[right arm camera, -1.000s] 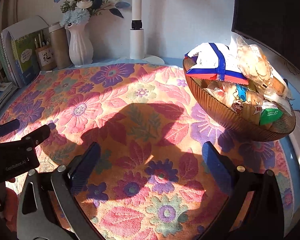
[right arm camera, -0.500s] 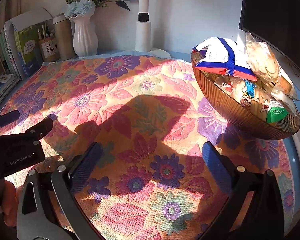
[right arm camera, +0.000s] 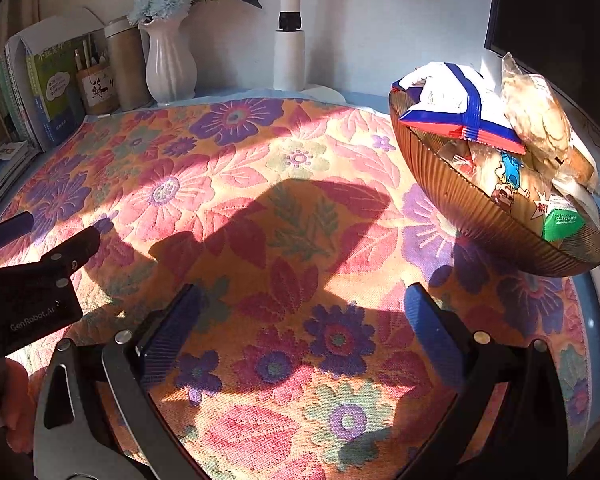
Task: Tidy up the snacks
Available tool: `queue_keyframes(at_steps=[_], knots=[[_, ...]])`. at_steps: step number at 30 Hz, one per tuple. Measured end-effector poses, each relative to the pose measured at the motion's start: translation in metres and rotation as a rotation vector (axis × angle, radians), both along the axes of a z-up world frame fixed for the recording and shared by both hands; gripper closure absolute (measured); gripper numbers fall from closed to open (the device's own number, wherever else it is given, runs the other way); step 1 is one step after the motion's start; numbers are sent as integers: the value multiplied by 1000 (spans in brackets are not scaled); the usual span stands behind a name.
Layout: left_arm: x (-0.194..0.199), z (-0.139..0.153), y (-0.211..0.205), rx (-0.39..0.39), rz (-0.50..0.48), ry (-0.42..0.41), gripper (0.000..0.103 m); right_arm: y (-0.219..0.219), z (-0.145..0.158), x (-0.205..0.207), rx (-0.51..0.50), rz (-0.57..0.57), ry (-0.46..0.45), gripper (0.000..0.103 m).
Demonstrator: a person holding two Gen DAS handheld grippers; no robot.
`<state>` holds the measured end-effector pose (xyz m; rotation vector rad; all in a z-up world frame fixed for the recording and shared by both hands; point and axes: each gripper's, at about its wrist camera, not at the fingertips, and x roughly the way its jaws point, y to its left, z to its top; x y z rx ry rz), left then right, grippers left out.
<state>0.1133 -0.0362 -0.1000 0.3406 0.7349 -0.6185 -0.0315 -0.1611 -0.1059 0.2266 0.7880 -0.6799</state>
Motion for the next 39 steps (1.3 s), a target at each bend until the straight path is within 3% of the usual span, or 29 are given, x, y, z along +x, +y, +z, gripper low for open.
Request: queue_keyframes(at_steps=[20,39], knots=[[4,2,5,-27,8,1,5,-1,-3,3,4,9,15,3],[3,0,1,-6,-12,3,5,-1,-3,3,2,14,18,3]])
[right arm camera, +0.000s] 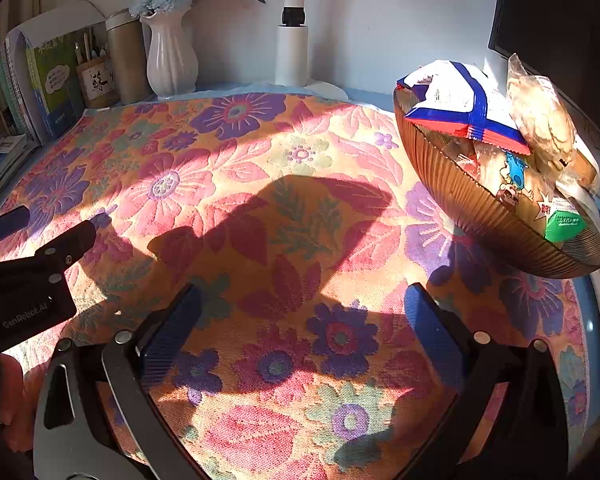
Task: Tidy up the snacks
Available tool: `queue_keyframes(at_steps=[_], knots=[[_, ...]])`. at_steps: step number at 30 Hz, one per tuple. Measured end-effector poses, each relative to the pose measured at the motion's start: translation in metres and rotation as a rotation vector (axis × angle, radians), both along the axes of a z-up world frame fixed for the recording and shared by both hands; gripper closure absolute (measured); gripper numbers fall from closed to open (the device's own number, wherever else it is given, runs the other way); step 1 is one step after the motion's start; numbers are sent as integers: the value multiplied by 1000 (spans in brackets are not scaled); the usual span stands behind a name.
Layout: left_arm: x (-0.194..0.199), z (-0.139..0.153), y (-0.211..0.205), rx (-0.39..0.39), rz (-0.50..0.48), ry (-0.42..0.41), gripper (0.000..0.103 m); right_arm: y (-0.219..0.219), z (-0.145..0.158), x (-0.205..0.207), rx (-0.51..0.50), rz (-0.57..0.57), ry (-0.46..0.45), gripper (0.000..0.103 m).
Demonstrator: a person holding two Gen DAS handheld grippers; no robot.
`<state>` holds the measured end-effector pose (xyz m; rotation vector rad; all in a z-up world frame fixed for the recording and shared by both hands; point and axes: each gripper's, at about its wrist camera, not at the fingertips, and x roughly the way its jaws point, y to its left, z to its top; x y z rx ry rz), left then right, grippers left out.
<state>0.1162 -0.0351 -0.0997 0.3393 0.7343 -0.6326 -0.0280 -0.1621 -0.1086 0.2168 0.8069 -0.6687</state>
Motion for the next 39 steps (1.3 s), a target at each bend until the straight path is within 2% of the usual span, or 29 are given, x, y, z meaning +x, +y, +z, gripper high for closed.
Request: queue_keyframes(at_steps=[9,19,39], knots=[[0,-3,-4,8,-36,24,5,0,-1,0,1,6,4,3],[4,-5,-6,28,-21,29,5,0,-1,3,0,11,16,3],[-2,-5,-10,62,-38,-16,5,0,-3,3,8,21,24,3]])
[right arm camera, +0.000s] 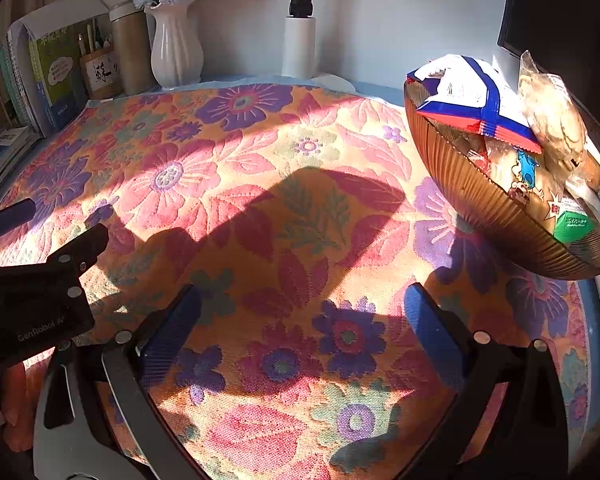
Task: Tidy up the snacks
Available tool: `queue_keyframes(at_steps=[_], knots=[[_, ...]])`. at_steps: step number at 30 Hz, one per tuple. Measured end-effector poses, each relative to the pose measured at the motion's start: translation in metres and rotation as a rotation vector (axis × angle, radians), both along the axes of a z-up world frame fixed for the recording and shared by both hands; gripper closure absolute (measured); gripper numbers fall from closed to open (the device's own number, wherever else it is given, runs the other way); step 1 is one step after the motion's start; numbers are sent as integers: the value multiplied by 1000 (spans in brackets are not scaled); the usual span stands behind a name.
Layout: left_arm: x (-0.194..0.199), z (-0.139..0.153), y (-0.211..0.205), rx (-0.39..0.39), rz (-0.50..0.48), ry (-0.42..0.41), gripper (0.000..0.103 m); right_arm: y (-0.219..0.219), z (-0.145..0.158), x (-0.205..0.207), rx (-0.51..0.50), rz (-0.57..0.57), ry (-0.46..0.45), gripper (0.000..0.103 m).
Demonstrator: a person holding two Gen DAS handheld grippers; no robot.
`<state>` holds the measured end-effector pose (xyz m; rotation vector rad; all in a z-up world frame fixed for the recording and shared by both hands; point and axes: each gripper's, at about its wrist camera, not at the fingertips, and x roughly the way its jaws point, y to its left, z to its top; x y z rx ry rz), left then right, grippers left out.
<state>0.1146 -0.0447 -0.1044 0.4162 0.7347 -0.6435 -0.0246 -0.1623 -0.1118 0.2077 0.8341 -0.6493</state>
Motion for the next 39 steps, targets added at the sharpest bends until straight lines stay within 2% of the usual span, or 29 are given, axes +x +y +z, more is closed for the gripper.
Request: queue_keyframes(at_steps=[29,39], knots=[[3,-2,-1,12,1,7,5,0,-1,2,0,-2,4,3],[3,-4,-4,42,-4,-6,5,1,-1,1,0,-1,4,3]])
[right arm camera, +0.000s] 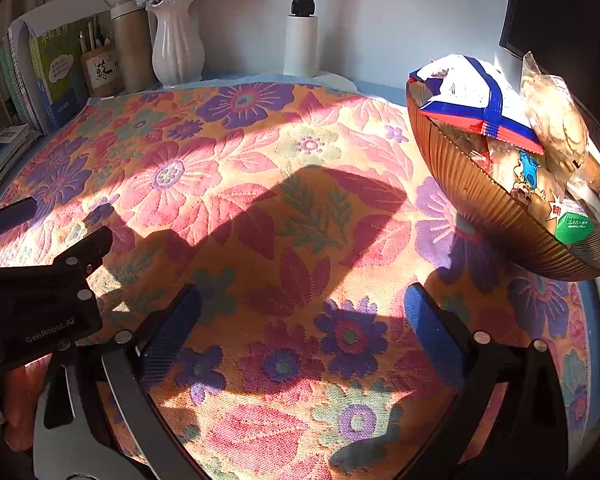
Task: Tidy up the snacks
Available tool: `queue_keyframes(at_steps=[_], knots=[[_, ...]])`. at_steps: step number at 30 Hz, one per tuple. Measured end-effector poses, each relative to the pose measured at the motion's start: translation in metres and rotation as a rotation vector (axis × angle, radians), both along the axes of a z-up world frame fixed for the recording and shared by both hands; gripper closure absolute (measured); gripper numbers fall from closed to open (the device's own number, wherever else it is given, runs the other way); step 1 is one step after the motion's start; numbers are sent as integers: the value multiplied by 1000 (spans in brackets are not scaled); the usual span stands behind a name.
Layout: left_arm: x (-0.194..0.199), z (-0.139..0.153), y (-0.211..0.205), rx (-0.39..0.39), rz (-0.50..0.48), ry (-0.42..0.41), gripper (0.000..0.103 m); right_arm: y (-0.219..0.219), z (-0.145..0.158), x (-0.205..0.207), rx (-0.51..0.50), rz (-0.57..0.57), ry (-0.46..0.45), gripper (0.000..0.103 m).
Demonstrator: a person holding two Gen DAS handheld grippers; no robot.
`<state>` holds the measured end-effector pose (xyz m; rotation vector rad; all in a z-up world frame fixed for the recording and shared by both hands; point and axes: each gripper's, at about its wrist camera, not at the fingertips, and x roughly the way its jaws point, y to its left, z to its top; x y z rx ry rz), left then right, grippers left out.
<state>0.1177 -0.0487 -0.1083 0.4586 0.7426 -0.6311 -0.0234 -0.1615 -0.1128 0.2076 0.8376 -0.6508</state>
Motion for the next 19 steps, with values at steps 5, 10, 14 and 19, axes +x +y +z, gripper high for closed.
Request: queue_keyframes(at_steps=[5,10,14,19], knots=[[-2,0,-3,23,6,-23,5,0,0,0,-1,0,0,3],[-3,1,-3,20,-9,-27,5,0,0,-1,0,-2,0,3],[6,-5,-5,42,10,25,5,-1,0,0,4,-2,5,3],[11,-5,-1,21,20,55,5,-3,0,0,8,-3,7,3]])
